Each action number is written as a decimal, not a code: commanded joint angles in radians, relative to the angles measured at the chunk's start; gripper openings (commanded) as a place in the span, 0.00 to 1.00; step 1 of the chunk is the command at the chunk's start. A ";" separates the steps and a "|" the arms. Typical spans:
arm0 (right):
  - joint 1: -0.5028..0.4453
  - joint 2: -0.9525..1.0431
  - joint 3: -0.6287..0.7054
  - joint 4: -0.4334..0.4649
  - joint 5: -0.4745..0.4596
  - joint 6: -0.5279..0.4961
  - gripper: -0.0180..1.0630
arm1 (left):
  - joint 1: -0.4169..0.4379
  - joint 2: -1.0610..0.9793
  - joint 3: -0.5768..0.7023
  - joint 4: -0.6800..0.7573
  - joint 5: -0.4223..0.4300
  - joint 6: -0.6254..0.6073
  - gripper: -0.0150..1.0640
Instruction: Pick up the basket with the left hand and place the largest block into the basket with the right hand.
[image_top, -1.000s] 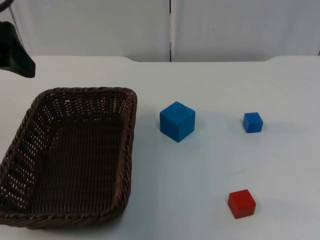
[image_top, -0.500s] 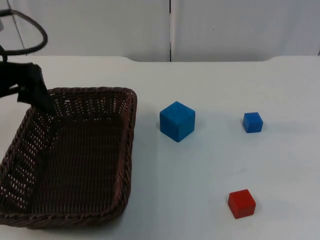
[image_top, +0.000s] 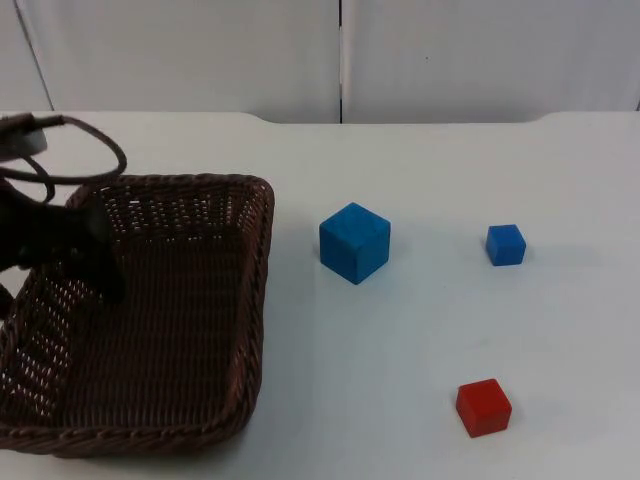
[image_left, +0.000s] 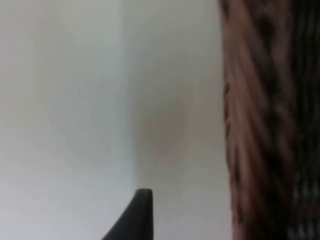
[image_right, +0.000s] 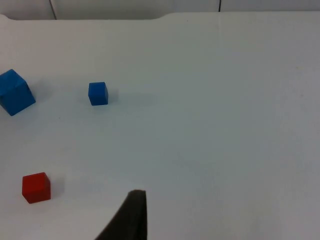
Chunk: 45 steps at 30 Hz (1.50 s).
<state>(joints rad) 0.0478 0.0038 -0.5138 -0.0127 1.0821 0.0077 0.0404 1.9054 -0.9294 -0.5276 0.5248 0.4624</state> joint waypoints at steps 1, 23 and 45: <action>-0.009 -0.004 -0.002 -0.003 -0.004 0.003 0.99 | 0.001 0.017 -0.007 -0.018 -0.014 0.015 0.99; -0.009 -0.004 -0.002 -0.003 -0.004 0.003 0.99 | 0.001 0.048 -0.012 -0.063 -0.003 0.014 0.36; -0.009 -0.004 -0.002 -0.003 -0.004 0.003 0.99 | 0.001 -0.279 -0.012 -0.118 0.210 -0.026 0.01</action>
<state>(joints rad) 0.0478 0.0038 -0.5138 -0.0127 1.0821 0.0075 0.0428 1.6493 -0.9351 -0.6225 0.7165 0.4463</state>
